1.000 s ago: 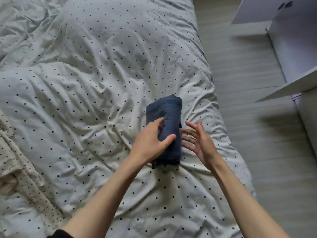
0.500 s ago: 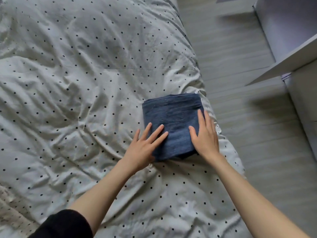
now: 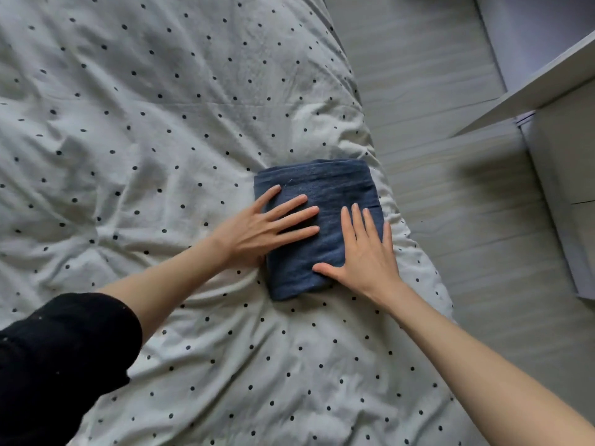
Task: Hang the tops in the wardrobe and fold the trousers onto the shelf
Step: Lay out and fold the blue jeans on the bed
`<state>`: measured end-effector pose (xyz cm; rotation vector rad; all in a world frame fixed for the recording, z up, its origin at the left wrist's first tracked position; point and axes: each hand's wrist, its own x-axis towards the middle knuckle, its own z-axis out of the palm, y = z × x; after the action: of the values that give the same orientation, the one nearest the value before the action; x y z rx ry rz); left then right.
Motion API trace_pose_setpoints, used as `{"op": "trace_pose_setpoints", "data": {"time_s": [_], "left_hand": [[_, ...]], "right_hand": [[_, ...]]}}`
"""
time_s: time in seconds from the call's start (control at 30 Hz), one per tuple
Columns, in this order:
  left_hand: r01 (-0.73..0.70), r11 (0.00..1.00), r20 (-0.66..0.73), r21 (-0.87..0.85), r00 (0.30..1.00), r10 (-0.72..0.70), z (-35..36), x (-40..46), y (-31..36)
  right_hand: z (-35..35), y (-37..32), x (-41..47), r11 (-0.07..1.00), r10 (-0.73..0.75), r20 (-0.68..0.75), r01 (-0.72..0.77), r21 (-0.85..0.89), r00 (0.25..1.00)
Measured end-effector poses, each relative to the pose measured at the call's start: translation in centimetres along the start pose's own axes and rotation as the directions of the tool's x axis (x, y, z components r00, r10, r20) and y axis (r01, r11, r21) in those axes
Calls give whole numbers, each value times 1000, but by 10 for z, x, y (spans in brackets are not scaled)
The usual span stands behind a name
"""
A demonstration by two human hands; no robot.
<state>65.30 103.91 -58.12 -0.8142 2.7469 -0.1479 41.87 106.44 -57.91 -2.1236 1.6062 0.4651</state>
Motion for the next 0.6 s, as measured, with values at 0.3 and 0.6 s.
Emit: {"op": "trace_pose_setpoints", "data": {"time_s": [0.3,0.6], "left_hand": [[-23,997,-8,-77,1000,23,-5,4,-22],[-1,987,167,-161,986,28,9,21,-27]], "right_hand": [[-11,-11,11,993,-102,17,103,-64,995],[6,-55,13,964,250,-29,-246,106,968]]}}
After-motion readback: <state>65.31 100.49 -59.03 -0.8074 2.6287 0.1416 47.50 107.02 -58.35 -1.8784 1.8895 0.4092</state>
